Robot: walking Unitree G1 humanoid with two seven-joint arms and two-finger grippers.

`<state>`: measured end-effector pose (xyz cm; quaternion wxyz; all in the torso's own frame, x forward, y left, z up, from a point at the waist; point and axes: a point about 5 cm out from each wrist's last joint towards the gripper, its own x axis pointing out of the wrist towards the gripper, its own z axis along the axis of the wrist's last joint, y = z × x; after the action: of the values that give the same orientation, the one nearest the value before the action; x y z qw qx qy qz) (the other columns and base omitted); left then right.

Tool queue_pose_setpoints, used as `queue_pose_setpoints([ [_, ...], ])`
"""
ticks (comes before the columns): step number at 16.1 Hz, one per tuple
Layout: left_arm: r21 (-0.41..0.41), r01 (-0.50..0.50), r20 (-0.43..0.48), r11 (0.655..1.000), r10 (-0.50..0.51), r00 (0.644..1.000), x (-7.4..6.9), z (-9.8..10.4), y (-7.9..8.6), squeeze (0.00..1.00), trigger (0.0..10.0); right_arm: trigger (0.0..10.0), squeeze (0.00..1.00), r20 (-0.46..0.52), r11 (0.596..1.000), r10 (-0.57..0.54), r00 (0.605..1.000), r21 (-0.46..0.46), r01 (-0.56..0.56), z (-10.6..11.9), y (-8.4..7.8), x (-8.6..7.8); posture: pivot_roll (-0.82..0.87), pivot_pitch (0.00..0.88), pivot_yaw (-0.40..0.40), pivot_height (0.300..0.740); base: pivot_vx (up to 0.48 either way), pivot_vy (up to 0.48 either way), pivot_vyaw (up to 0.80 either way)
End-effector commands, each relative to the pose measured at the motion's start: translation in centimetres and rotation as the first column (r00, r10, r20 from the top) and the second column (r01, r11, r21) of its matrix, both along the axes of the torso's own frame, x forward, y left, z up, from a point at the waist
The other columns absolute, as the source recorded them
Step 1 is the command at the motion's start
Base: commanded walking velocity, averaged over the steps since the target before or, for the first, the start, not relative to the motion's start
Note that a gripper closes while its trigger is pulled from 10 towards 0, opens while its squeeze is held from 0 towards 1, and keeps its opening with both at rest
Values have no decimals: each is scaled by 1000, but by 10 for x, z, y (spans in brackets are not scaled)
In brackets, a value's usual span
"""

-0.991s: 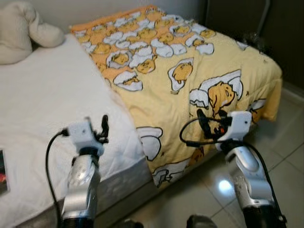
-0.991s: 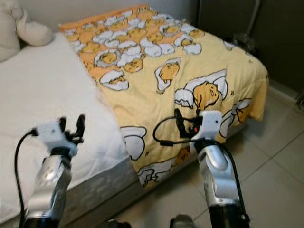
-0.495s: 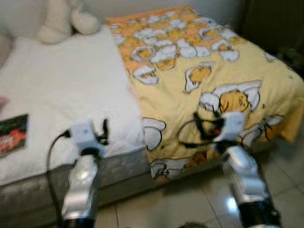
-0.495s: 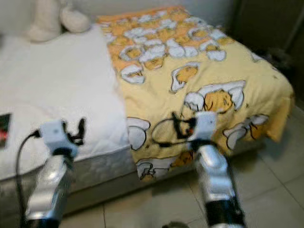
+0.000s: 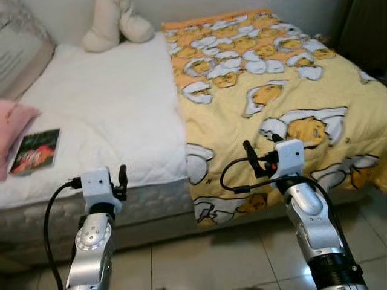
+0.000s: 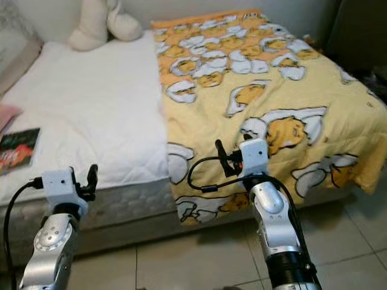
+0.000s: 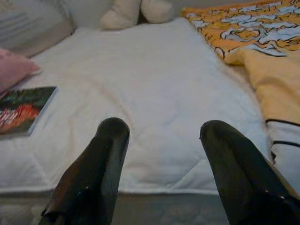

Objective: Clean up the room

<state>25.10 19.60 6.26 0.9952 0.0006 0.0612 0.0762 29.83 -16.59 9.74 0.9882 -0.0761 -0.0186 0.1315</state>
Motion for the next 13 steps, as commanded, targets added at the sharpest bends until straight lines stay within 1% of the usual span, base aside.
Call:
queue_pose_setpoints([
  [1, 8, 39, 49, 999, -40, 998, 8, 12, -8, 0, 10000, 10000, 0, 14, 999, 24, 1000, 23, -24, 3, 7, 2, -183, 0, 128, 740, 322, 0, 0],
  [2, -7, 59, 72, 998, -59, 996, 16, 18, -16, 0, 10000, 10000, 0, 18, 999, 37, 999, 36, -37, 2, 13, 1, -181, 0, 130, 740, 454, 0, 0],
  [3, -4, 75, 94, 997, -75, 993, 20, 23, -20, 0, 10000, 10000, 0, 22, 998, 44, 999, 39, -45, 2, 16, 1, -181, 0, 132, 740, 461, 0, 0],
  [6, 5, 86, 115, 996, -86, 990, 22, 27, -21, 0, 10000, 10000, 0, 22, 998, 44, 999, 36, -45, 0, 18, 1, -184, 0, 136, 740, 463, 0, 0],
  [13, 4, 110, 117, 994, -109, 987, 26, 28, -25, 0, 10000, 10000, 0, 11, 998, 49, 999, 40, -49, -4, 16, 1, -185, 0, 139, 740, 468, 0, 0],
])
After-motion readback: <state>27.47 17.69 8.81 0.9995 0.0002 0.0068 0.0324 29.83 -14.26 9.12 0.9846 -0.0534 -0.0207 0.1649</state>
